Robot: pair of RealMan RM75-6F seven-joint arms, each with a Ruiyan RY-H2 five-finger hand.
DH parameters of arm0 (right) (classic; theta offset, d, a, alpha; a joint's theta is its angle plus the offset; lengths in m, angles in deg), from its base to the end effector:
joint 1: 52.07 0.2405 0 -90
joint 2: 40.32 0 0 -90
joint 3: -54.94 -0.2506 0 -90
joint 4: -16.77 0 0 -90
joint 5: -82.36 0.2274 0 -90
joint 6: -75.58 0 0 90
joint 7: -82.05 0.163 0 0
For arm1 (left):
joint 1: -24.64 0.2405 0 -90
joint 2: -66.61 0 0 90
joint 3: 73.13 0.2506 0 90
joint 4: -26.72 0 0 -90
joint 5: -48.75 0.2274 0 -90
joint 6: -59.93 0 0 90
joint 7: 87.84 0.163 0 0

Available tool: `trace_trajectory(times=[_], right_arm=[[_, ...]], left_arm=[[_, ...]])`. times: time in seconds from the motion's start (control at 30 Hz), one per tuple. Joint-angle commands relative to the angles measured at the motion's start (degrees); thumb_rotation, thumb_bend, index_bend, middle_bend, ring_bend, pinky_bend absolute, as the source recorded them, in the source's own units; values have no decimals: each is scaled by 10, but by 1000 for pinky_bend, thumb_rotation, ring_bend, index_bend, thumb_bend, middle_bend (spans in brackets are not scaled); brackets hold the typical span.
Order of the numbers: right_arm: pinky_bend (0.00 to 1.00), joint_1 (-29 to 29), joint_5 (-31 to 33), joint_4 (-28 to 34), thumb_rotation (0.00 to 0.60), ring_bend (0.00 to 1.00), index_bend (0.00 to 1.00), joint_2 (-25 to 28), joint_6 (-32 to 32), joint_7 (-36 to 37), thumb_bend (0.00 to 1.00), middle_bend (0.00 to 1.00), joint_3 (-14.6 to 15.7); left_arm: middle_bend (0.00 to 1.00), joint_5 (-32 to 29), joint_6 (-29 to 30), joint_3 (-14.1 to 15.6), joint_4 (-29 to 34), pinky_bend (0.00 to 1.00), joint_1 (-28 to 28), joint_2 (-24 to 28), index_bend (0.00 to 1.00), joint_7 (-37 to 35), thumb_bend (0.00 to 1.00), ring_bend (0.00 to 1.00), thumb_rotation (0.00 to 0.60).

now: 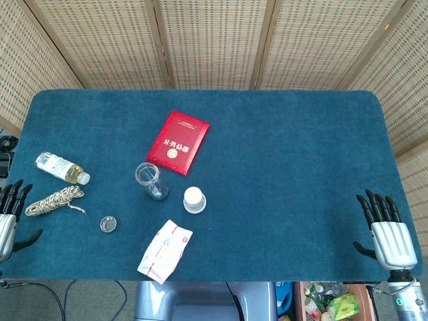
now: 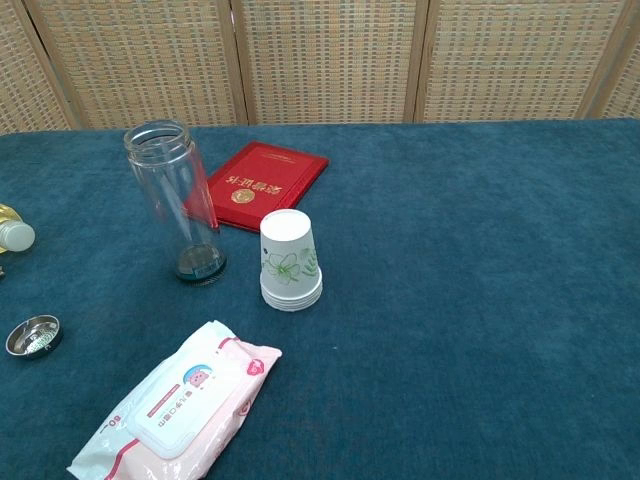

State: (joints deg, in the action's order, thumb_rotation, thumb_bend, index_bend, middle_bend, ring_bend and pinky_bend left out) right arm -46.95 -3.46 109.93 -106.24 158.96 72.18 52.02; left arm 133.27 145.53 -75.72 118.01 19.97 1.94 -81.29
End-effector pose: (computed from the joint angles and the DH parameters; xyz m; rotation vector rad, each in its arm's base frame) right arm -0.3074 -0.2021 0.1248 1.4474 -0.8255 0.7981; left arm -0.3200 0.1992 0.1418 -1.3965 -0.8190 -0.8017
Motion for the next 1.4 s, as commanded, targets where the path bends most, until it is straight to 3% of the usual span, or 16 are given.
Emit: trace_trajectory(times=[0.03, 0.9, 1.3, 1.4], right_arm=[[0, 0, 1, 1, 600, 0, 21, -1, -1, -2, 22, 0, 0], [0, 1, 6, 1, 600, 0, 21, -5, -8, -12, 21, 0, 2], [0, 1, 4, 1, 600, 0, 21, -4, -7, -8, 22, 0, 3], [0, 2, 3, 0, 600, 0, 21, -5, -7, -9, 22, 0, 3]], left_arm=[[0, 0, -1, 0, 0, 0, 0, 0, 0, 0, 226, 0, 600], [0, 18, -20, 3, 0, 0, -17, -2, 0, -14, 226, 0, 600], [0, 126, -66, 31, -18, 0, -76, 44, 1, -56, 226, 0, 600], [0, 143, -71, 35, -30, 0, -87, 48, 40, -69, 226, 0, 600]])
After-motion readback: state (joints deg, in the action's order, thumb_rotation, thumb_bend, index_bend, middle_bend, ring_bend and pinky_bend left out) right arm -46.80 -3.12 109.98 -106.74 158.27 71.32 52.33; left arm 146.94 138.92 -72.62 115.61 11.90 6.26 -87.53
